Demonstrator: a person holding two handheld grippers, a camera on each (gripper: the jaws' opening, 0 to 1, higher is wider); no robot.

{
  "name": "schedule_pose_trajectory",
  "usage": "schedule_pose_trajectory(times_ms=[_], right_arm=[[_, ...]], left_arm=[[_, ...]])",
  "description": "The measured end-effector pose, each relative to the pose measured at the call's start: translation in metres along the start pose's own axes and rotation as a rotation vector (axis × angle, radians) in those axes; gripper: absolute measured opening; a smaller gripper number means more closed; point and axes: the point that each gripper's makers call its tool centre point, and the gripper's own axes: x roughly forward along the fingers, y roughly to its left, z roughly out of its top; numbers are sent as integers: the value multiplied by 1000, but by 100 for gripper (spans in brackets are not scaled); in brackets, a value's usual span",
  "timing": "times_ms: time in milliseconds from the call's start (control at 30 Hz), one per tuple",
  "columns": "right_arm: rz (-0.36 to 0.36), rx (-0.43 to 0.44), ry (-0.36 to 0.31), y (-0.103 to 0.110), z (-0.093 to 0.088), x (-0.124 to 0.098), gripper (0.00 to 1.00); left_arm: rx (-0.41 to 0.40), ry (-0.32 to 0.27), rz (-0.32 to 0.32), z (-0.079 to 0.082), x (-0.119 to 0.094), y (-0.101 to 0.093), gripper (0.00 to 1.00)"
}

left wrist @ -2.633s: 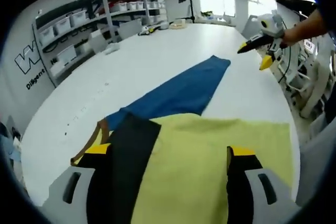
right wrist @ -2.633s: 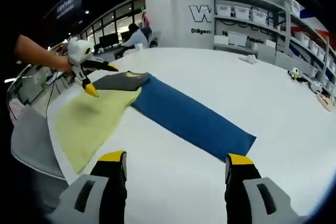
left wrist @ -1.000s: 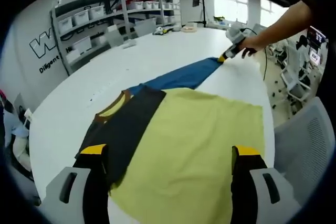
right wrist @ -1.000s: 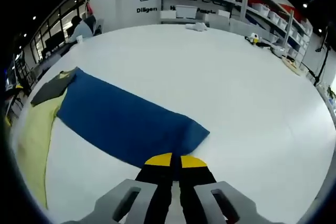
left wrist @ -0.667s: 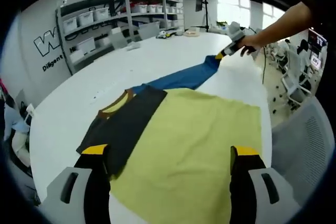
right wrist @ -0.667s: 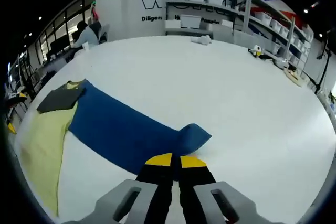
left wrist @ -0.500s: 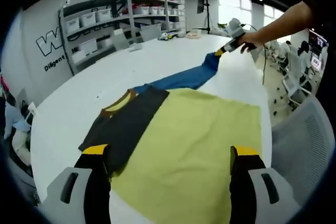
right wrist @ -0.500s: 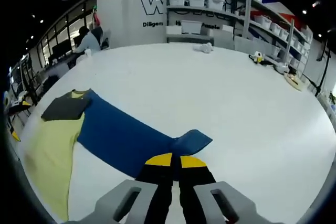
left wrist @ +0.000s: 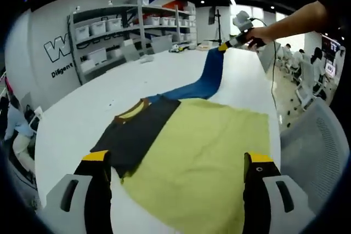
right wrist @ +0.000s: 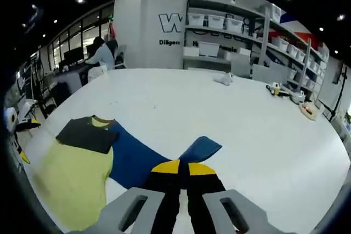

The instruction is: Fold the garment on the visible template until the final outline fits inside the template.

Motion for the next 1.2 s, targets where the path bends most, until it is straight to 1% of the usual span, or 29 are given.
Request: schedule_pose_trajectory(times_ms=[133, 167, 200, 267, 333, 400, 433, 533, 633, 800, 867, 933, 1033, 1200], right_arm=[[7, -20, -33, 21, 22, -8, 0], [8, -22, -37, 22, 25, -8, 0], [12, -27, -51, 30, 33, -11, 0], [15, -25, -57, 36, 38, -13, 0], [25, -16, -74, 46, 49, -15, 0], [30, -34, -87, 55, 61, -18, 0], [30, -57, -106, 60, 71, -20, 0], [45, -71, -123, 73, 88, -23, 0], [61, -92, -140, 88, 105, -24, 0], [86, -117, -159, 113, 124, -22, 0], [106, -133, -166, 131, 133, -20, 0], [125, -154, -167, 144, 138, -17, 0], [162, -216, -159, 170, 147, -13, 0], [209, -240, -173, 203, 161, -8, 0]], left_arm=[[9, -7, 1, -7, -11, 4, 99], [6, -5, 5, -9, -14, 7, 99], [4, -9, 9, -9, -17, 9, 99], [5, -17, 15, -9, -22, 14, 99], [7, -20, 23, -9, -26, 17, 99], [7, -25, 23, -10, -30, 19, 99], [8, -24, 23, -11, -31, 19, 99], [12, -24, 24, -13, -36, 20, 99], [-4, -39, 26, -13, -41, 20, 99], [-22, -64, 24, -13, -49, 18, 99], [-23, -68, 23, -16, -50, 18, 99], [-20, -67, 26, -20, -51, 19, 99], [-14, -62, 33, -26, -52, 22, 99], [-39, -69, 46, -32, -59, 27, 99]])
